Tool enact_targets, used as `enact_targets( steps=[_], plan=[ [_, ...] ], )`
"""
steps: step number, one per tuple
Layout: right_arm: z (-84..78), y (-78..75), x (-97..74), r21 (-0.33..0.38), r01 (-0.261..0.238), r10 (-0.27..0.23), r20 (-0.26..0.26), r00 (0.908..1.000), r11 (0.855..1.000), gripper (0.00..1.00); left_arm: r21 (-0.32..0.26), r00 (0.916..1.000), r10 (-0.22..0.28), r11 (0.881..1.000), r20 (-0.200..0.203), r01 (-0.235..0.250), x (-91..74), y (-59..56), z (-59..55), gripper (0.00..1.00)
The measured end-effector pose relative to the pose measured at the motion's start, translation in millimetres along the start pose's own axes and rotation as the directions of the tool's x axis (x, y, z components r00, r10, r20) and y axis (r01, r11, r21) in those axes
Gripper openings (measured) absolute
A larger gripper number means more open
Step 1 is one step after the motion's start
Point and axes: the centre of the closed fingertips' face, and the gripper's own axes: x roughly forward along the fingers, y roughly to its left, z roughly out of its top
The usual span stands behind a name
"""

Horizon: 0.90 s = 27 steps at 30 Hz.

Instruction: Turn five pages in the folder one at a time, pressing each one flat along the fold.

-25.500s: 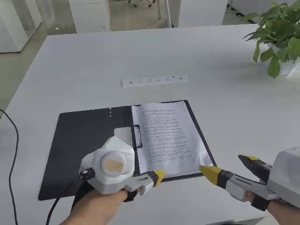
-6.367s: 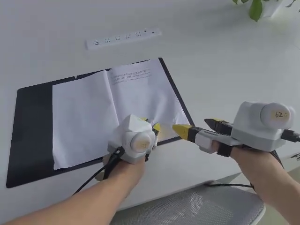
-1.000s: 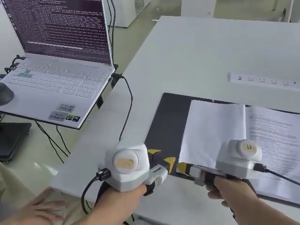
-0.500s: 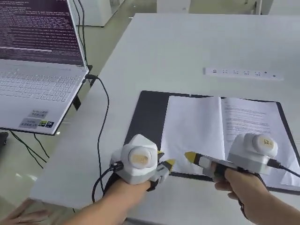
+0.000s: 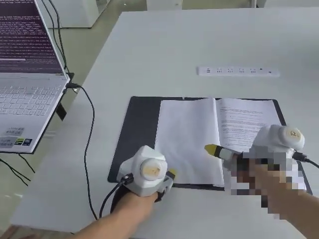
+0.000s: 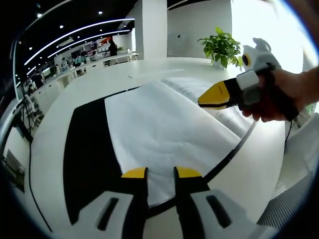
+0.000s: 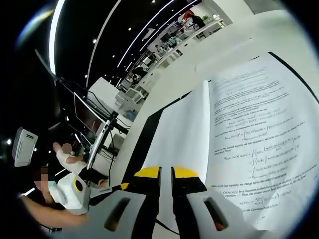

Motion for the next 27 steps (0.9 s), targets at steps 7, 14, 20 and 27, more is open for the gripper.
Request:
enact_targets(
  steps=[7, 14, 20, 27],
  plan=[
    [8.6, 0.9, 4.2, 0.014, -0.001, 0.001, -0.003, 1.0, 1.0, 0.06, 0.015, 0.9998, 0.011, 1.0, 0.014, -0.012, -0.2, 1.0, -0.4, 0.18],
    [9.4, -2.0, 15.6, 0.053, 0.002, 0.001, -0.052, 0.9987, 0.999, 0.04, 0.005, 0.9993, 0.013, 1.0, 0.037, -0.013, 1.8, 2.5, -0.1, 0.18],
    [25.5, -28.2, 31.1, 0.109, 0.02, -0.014, -0.06, 0.9981, 0.994, 0.02, 0.013, 0.9993, 0.012, 1.0, 0.034, -0.012, 3.4, 3.0, -0.2, 0.18],
    [46.3, -50.4, 45.1, 0.167, 0.037, -0.031, -0.037, 0.9988, 0.985, 0.0, 0.01, 0.9992, 0.014, 1.0, 0.038, -0.014, 4.9, 3.4, -0.3, 0.18]
  ],
)
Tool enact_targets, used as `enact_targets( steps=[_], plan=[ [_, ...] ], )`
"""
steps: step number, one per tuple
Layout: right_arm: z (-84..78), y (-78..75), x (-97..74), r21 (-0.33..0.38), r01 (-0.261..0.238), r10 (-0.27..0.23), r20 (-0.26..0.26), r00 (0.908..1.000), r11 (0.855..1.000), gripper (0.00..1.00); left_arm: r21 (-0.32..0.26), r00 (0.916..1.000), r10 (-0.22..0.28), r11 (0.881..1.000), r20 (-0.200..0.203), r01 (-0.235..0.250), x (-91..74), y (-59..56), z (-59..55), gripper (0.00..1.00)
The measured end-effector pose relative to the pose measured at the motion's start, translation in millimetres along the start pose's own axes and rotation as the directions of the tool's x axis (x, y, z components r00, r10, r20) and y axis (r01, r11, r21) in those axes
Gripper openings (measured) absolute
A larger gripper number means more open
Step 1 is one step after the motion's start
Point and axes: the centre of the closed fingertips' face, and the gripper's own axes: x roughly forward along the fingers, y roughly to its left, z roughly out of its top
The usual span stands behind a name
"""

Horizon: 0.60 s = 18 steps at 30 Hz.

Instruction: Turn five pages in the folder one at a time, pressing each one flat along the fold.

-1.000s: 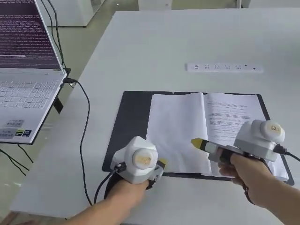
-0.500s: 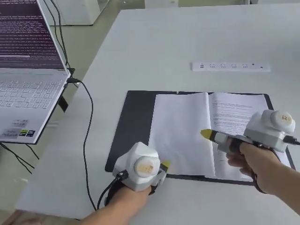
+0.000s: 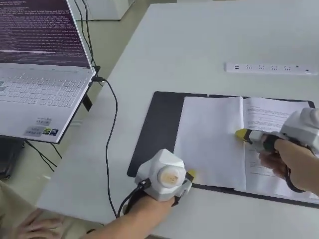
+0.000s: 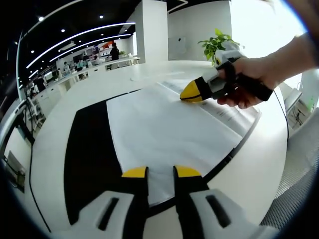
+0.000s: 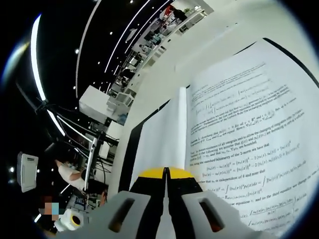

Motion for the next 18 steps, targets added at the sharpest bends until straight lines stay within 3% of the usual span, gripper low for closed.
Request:
enact_targets(
  steps=[3, 5, 18],
  plan=[
    [11.0, -0.7, 7.2, 0.022, -0.011, 0.011, 0.02, 0.9997, 1.0, 0.0, 0.001, 1.0, 0.001, 1.0, 0.004, -0.001, 0.3, -0.3, 0.1, 0.18],
    [22.7, -6.1, 11.8, 0.009, 0.014, -0.015, 0.054, 0.9985, 1.0, 0.0, 0.004, 1.0, 0.001, 1.0, 0.003, -0.001, 0.2, -0.7, 0.4, 0.18],
    [70.0, -18.1, 41.0, 0.127, 0.025, -0.043, 0.142, 0.9889, 0.992, 0.0, 0.002, 1.0, 0.002, 1.0, 0.006, -0.002, 0.5, -0.8, 2.1, 0.18]
  ],
)
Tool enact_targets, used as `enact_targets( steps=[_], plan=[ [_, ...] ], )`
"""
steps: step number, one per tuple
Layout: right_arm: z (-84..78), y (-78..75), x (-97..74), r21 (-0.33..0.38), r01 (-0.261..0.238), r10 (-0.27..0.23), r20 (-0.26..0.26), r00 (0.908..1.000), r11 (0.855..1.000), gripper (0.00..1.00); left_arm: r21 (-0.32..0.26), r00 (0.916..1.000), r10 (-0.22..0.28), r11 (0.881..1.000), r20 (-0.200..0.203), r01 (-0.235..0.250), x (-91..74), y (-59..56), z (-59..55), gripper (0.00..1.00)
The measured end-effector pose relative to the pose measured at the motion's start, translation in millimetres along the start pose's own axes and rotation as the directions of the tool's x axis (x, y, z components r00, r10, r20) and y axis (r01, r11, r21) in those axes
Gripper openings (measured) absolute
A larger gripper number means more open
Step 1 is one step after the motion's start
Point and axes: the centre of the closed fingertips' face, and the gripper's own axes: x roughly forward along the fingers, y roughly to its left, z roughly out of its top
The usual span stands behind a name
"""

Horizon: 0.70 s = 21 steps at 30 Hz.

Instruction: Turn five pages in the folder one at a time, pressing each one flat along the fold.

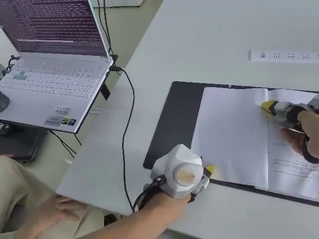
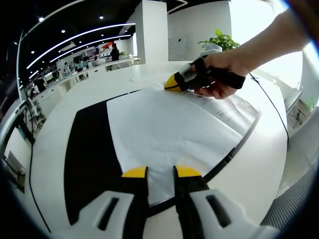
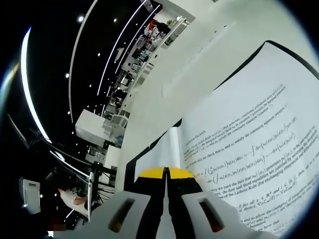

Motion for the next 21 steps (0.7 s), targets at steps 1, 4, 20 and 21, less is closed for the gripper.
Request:
enact_targets(
  steps=[1, 4, 20, 21],
  plan=[
    [2.6, 0.8, 4.2, -0.003, 0.002, -0.002, 0.0, 1.0, 1.0, 0.0, -0.001, 1.0, 0.0, 1.0, -0.001, 0.0, 0.1, 0.2, 0.1, 0.18],
    [11.5, 3.1, 13.6, -0.006, 0.011, -0.011, 0.01, 0.9999, 1.0, 0.0, 0.001, 1.0, 0.001, 1.0, -0.004, -0.001, 0.5, 0.4, 0.1, 0.18],
    [18.0, -0.1, 18.2, 0.028, 0.019, -0.02, 0.011, 0.9997, 0.999, 0.0, 0.004, 1.0, 0.004, 1.0, -0.002, -0.004, 1.6, 1.4, -1.3, 0.18],
    [13.1, 0.8, 15.5, 0.023, 0.014, -0.014, -0.008, 0.9999, 1.0, 0.0, 0.005, 1.0, 0.004, 1.0, -0.002, -0.004, 1.5, 1.3, -1.3, 0.18]
  ],
)
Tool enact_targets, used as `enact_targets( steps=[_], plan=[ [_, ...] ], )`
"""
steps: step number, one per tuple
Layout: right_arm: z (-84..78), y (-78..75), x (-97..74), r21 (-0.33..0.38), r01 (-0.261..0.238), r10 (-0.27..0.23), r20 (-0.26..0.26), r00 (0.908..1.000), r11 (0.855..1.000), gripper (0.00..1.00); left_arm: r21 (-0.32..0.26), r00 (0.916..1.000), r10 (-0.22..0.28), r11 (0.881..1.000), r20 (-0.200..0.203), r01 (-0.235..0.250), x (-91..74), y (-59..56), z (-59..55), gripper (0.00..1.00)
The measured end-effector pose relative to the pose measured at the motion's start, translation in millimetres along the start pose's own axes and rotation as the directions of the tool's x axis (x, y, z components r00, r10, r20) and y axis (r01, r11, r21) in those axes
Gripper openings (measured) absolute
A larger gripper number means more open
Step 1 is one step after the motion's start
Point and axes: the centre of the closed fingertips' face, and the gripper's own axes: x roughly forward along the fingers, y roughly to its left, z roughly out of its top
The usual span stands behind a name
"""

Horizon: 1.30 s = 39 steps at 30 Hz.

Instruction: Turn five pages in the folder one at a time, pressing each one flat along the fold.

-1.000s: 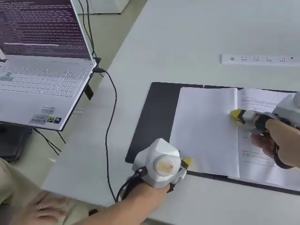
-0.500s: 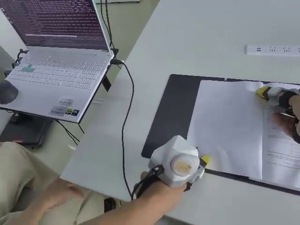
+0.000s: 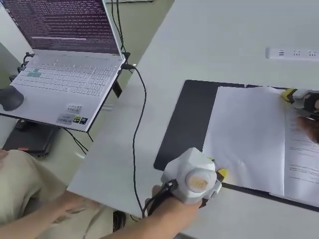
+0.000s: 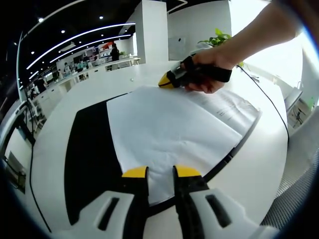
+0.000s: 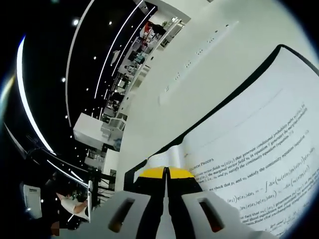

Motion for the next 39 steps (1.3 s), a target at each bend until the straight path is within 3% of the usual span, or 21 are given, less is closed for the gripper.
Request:
enact_targets(
  steps=[7, 18, 20, 22, 24, 28, 30, 39],
  plan=[
    [-25.6, -0.1, -22.3, -0.013, -0.021, 0.02, -0.075, 0.997, 1.0, 0.0, 0.003, 1.0, 0.001, 1.0, -0.002, -0.001, -0.1, -0.4, -0.4, 0.18],
    [-72.0, 2.2, -68.6, 0.055, -0.08, 0.088, -0.162, 0.9829, 0.995, 0.0, 0.019, 1.0, -0.002, 1.0, 0.002, 0.002, -1.4, -1.8, -0.1, 0.18],
    [-89.4, 1.2, -77.2, 0.056, -0.079, 0.09, -0.231, 0.9689, 0.995, 0.0, 0.022, 1.0, -0.003, 1.0, 0.001, 0.003, -1.5, -2.0, -0.3, 0.18],
    [-96.6, 0.7, -83.5, 0.047, -0.086, 0.095, -0.23, 0.9685, 0.995, 0.0, 0.027, 1.0, -0.004, 1.0, 0.002, 0.004, -1.7, -2.4, -0.4, 0.18],
    [-106.7, -1.4, -91.4, 0.07, -0.091, 0.105, -0.245, 0.9639, 0.993, 0.0, 0.028, 1.0, -0.004, 1.0, 0.002, 0.004, -1.8, -2.6, -0.6, 0.18],
    [-120.9, -1.8, -106.4, 0.118, -0.099, 0.125, -0.237, 0.9634, 0.988, 0.0, 0.03, 1.0, -0.005, 1.0, 0.0, 0.005, -1.8, -3.1, -1.1, 0.18],
    [-132.7, -2.6, -113.5, 0.108, -0.102, 0.128, -0.266, 0.9556, 0.989, 0.0, 0.034, 1.0, -0.005, 0.999, 0.0, 0.005, -2.0, -3.3, -1.3, 0.18],
    [-165.2, -2.9, -138.3, 0.157, -0.119, 0.161, -0.29, 0.9436, 0.98, 0.0, 0.044, 1.0, -0.007, 0.999, -0.003, 0.007, -3.1, -3.8, -2.1, 0.18]
  ],
)
